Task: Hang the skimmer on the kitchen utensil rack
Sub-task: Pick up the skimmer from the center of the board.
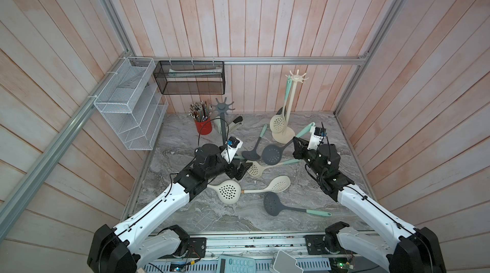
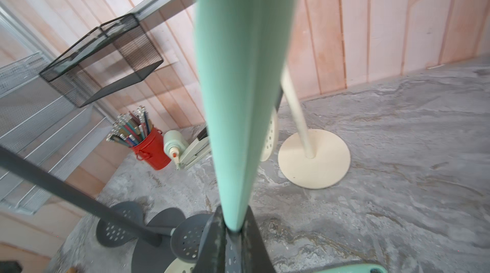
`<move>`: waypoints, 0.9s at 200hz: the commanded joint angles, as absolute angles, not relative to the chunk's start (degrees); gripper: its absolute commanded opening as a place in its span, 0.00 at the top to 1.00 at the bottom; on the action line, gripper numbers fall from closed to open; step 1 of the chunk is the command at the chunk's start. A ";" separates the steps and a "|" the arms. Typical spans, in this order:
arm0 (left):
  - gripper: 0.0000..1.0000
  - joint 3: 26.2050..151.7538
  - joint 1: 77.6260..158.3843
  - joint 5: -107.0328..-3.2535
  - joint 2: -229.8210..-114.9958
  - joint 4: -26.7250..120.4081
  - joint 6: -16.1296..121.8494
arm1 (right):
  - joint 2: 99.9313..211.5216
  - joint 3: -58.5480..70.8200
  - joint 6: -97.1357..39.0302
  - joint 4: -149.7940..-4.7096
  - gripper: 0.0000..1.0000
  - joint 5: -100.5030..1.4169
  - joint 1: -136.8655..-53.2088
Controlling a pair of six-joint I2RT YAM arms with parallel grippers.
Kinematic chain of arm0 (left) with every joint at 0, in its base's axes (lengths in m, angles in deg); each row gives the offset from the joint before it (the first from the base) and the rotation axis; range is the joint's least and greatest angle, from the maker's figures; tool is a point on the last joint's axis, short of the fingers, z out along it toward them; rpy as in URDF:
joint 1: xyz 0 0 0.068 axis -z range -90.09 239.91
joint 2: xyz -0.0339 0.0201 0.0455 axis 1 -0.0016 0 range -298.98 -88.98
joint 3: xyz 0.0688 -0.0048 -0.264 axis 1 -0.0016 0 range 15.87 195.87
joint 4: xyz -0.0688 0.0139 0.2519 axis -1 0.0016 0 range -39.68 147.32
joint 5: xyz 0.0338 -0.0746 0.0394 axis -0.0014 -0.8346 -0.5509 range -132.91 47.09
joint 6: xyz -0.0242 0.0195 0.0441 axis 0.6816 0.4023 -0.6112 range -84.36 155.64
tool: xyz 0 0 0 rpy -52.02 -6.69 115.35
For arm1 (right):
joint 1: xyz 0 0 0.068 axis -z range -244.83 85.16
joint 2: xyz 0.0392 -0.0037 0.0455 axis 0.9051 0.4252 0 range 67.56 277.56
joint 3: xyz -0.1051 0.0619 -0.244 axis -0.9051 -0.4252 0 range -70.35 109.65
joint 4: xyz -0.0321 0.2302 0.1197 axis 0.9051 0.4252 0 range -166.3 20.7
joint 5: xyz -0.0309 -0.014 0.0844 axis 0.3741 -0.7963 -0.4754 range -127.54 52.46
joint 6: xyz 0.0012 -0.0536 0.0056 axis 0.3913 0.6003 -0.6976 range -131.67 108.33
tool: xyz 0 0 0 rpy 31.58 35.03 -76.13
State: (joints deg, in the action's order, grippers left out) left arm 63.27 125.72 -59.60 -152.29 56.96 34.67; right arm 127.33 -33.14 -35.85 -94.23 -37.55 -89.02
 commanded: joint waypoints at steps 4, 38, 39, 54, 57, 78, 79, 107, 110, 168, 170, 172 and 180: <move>0.04 63.22 127.21 -60.45 -154.03 55.11 35.64 | 126.25 -29.50 -25.79 -89.99 1.00 -47.84 -90.81; 0.04 63.80 128.88 -60.29 -156.05 54.89 35.33 | 124.06 -30.44 -17.52 -88.02 1.00 -52.05 -94.65; 0.04 63.92 128.90 -60.30 -156.09 54.89 35.31 | 124.02 -30.49 -17.32 -88.01 1.00 -52.13 -94.77; 0.05 64.83 129.19 -60.44 -157.68 55.20 34.87 | 123.07 -31.08 -14.67 -87.95 1.00 -53.21 -96.21; 0.05 65.07 129.27 -60.43 -157.93 55.24 34.73 | 122.91 -31.15 -14.14 -87.99 1.00 -53.60 -96.31; 0.07 66.71 130.39 -59.68 -160.23 55.36 33.42 | 121.68 -32.25 -11.92 -88.45 1.00 -56.24 -97.16; 0.07 66.78 130.45 -59.69 -160.29 55.35 33.34 | 121.60 -32.27 -11.88 -88.53 1.00 -56.38 -97.17; 0.08 67.79 130.86 -60.31 -162.76 51.81 31.26 | 121.32 -32.44 -11.19 -88.99 1.00 -59.61 -97.49; 0.08 68.02 130.87 -60.32 -163.08 51.35 31.06 | 121.42 -32.24 -11.20 -88.83 1.00 -59.77 -97.52; 0.21 70.18 130.85 -65.08 -166.88 43.96 27.29 | 122.22 -30.92 -12.67 -88.34 1.00 -63.53 -97.91; 0.21 70.19 130.86 -65.27 -166.97 43.96 27.12 | 122.29 -30.81 -12.75 -88.34 1.00 -63.68 -98.00; 0.22 70.15 130.86 -65.55 -167.08 43.86 27.00 | 122.29 -30.76 -12.86 -88.41 1.00 -63.77 -98.04; 0.23 70.11 130.86 -66.25 -167.52 43.16 26.85 | 122.55 -30.62 -13.44 -88.83 1.00 -64.57 -97.98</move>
